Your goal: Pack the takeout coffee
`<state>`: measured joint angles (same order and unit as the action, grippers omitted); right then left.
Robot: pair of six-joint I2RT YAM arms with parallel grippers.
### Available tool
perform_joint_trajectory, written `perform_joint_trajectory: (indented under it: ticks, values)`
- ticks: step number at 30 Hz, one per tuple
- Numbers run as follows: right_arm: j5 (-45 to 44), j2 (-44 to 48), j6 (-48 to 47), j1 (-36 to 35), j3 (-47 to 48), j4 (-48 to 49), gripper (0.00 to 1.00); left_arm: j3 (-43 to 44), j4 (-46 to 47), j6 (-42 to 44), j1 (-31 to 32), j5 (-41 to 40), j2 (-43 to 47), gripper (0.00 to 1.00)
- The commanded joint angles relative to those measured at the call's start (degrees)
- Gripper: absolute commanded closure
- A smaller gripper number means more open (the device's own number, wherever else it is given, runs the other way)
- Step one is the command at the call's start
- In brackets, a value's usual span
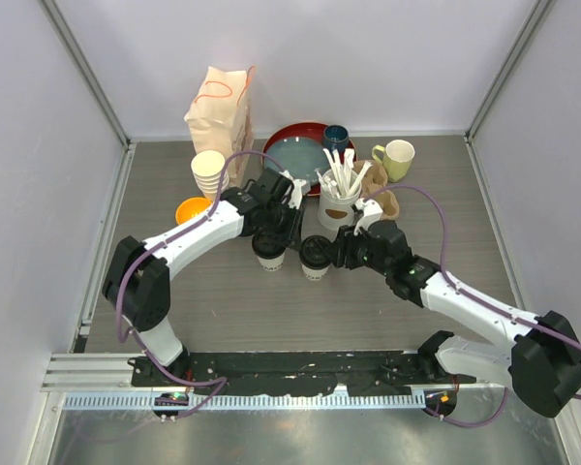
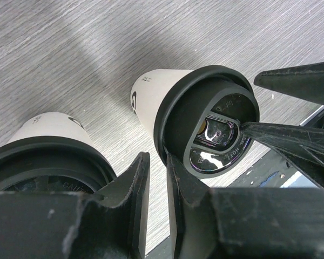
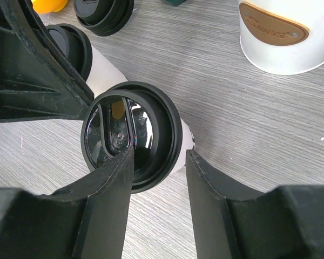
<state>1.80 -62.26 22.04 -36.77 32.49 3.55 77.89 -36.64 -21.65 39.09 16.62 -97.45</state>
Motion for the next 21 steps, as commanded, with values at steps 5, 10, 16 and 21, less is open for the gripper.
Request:
perform_joint_trajectory:
  ticks: [5, 10, 16, 21]
  values:
    - [-0.04, -1.99, -5.25, -0.4, 5.39, -5.75, 0.49, 2.36, -0.8, 1.52, -0.77, 1.31, 2.88, 0.77]
    - [-0.75, -2.16, -6.92, -0.32, 7.85, -7.77, 0.47, 2.01, -1.15, 2.22, -0.95, 1.13, 4.28, 0.75]
    - [-5.58, -0.85, -6.14, -0.67, 10.31, -12.07, 0.48, 3.58, -1.68, 3.72, -0.95, -0.01, 4.64, 0.74]
    - [-11.45, 0.65, -3.68, -4.0, 10.84, -14.09, 0.42, 7.27, -0.98, 4.86, -0.95, -0.45, 3.15, 0.72]
